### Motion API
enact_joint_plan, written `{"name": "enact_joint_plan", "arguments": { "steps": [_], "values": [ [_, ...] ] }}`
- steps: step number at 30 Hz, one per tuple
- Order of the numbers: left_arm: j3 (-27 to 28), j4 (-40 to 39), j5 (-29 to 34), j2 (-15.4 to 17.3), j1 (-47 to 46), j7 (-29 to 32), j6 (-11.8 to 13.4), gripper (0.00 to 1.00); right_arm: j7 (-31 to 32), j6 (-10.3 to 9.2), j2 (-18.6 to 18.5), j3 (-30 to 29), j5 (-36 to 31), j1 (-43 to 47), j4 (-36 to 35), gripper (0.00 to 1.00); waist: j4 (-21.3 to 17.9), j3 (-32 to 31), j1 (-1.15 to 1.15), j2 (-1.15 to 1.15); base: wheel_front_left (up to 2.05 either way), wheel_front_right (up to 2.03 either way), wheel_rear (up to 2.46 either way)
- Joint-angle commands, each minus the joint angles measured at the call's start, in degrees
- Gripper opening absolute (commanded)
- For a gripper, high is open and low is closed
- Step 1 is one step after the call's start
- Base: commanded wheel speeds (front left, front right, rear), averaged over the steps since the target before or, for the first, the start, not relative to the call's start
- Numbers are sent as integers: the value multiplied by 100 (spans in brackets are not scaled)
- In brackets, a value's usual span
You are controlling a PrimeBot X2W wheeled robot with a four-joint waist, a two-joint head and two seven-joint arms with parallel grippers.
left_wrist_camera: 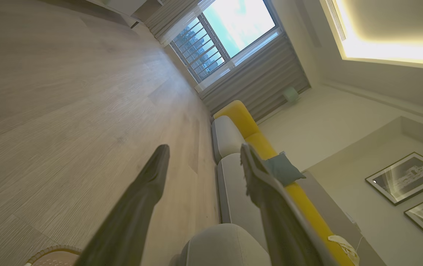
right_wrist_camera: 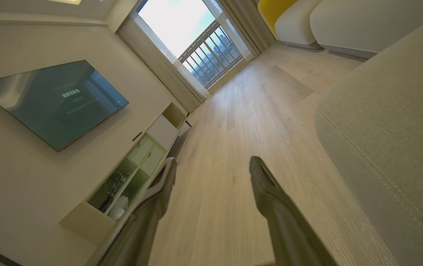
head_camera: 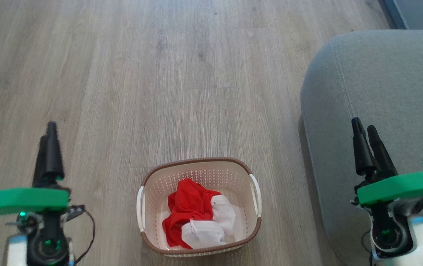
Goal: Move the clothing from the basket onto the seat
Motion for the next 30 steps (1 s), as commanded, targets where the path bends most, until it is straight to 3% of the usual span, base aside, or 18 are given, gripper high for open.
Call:
{"name": "enact_joint_plan", "arguments": {
  "steps": [1,13,26,30],
  "values": [
    [-25,-336,238,49,-305,-52,68,100,-83,2,-101,96,-244,-308,-298,100,5,4,0,0,0,0,0],
    [-1007,-702,1997,127,-298,-253,925,100,-285,2,-200,467,-1363,-384,-513,100,37,5,0,0,0,0,0],
    [-2816,-547,3114,1020,-532,-471,2594,100,-505,2,-250,753,-2380,-368,-337,100,28,11,0,0,0,0,0],
    [-3261,-383,3185,1167,-613,-538,2935,100,-572,2,-205,792,-2460,-320,-142,100,27,1,0,0,0,0,0]
  ]
}}
